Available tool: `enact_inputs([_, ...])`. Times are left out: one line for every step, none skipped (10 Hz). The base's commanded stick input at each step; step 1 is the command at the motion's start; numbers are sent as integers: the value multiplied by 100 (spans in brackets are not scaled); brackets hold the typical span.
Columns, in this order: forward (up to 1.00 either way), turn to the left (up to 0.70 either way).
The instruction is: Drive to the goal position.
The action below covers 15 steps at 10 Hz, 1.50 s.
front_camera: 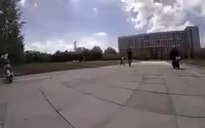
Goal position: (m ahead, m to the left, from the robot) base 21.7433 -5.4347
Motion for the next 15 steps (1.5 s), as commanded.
enact_inputs([70,-31])
enact_inputs([70,-31])
enact_inputs([70,-31])
enact_inputs([70,-31])
enact_inputs([70,-31])
enact_inputs([70,-31])
enact_inputs([70,-3])
enact_inputs([70,0])
enact_inputs([70,0])
enact_inputs([70,0])
enact_inputs([70,0])
enact_inputs([70,0])
enact_inputs([70,0])
enact_inputs([70,0])
enact_inputs([70,0])
